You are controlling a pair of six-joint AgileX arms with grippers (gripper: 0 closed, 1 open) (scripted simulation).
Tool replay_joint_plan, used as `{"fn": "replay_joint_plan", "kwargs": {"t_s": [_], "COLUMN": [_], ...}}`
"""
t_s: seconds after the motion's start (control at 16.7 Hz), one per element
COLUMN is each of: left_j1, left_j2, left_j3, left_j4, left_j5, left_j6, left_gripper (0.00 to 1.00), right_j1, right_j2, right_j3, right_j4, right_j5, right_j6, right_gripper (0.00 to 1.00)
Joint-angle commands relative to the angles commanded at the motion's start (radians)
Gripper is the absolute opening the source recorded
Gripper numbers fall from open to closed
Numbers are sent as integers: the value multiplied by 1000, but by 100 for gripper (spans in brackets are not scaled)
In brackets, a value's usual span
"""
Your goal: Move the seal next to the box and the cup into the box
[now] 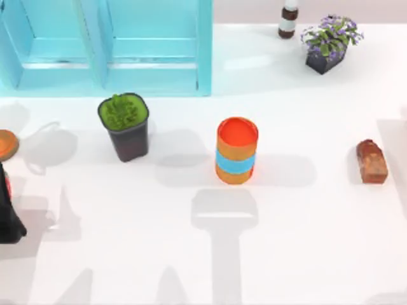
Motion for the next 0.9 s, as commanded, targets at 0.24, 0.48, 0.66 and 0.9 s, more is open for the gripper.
{"fn": "replay_joint_plan", "kwargs": {"t_s": [0.24, 0.48, 0.66, 0.9], "left_j1": [0, 0, 0, 0], "left_j2": [0, 0, 0, 0], "left_j3": [0, 0, 0, 0], "left_j4": [0, 0, 0, 0], "left_j5": [0, 0, 0, 0], "left_j6": [0, 0, 0, 0], "left_gripper": [100, 100, 100, 100], "right_j1": [-1, -1, -1, -1], "right_j2": [6, 6, 6, 6], "right_j3": [-18, -18, -18, -18], "right_j4": [21, 21, 21, 21], "right_j5": [0, 0, 0, 0], "right_j6": [0, 0, 0, 0], "right_gripper": [0, 23, 45, 75]}}
